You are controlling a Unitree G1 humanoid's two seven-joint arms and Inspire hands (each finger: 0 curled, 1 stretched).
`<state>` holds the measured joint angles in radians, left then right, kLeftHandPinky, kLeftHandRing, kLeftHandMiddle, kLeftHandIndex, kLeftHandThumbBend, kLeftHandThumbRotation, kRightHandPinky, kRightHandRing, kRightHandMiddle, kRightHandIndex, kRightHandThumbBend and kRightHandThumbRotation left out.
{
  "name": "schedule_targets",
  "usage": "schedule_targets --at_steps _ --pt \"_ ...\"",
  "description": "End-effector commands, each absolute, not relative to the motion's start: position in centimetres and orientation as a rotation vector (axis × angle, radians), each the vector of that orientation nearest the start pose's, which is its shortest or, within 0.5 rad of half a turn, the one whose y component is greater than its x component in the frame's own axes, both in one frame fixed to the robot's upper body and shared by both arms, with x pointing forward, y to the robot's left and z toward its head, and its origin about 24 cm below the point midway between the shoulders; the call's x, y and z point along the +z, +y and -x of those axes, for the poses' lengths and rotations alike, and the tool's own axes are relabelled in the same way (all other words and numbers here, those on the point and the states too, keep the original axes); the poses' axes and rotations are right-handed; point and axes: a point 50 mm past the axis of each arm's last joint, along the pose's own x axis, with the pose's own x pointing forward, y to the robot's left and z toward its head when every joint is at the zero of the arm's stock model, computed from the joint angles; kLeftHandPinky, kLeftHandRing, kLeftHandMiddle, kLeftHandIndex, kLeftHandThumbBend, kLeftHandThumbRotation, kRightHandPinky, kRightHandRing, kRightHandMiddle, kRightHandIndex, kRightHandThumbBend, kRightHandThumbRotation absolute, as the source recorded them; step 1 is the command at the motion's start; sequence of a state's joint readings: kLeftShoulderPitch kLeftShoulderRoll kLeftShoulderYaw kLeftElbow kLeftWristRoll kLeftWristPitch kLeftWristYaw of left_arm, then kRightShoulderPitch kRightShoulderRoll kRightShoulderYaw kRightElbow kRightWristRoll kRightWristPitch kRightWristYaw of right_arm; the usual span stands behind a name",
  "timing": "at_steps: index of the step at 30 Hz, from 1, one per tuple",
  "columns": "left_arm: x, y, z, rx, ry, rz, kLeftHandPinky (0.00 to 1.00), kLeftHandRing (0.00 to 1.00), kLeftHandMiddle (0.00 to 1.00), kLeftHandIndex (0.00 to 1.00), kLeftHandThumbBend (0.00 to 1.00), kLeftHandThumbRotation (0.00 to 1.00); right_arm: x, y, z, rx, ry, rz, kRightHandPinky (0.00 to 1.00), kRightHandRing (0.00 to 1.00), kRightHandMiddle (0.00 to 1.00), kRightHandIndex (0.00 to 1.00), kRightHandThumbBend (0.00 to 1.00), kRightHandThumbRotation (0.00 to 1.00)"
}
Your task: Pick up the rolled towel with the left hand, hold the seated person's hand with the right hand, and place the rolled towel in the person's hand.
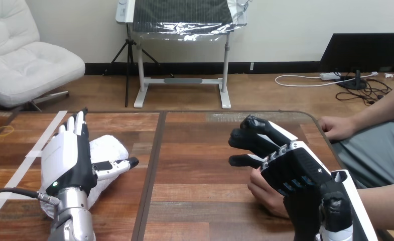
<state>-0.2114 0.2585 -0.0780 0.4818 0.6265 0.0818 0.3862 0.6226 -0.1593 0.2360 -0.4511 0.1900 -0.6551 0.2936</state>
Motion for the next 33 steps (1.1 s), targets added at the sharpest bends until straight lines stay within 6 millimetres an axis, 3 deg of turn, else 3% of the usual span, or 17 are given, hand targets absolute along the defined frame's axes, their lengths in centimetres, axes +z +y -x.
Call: schedule_targets --at_steps 1,33 --pt "2.9 20.6 -30.6 0.286 0.077 -0.988 1.00 1.00 1.00 0.98 1.00 0.33 10.3 -13.6 -12.0 0.338 -0.574 -0.092 0.72 0.81 0.81 0.83 0.65 1.00" --pt "1.5 20.4 -31.6 0.293 0.226 -1.055 1.00 0.99 1.00 0.96 1.00 0.30 10.6 -13.7 -12.0 0.341 -0.600 -0.086 0.68 0.79 0.79 0.82 0.68 1.00"
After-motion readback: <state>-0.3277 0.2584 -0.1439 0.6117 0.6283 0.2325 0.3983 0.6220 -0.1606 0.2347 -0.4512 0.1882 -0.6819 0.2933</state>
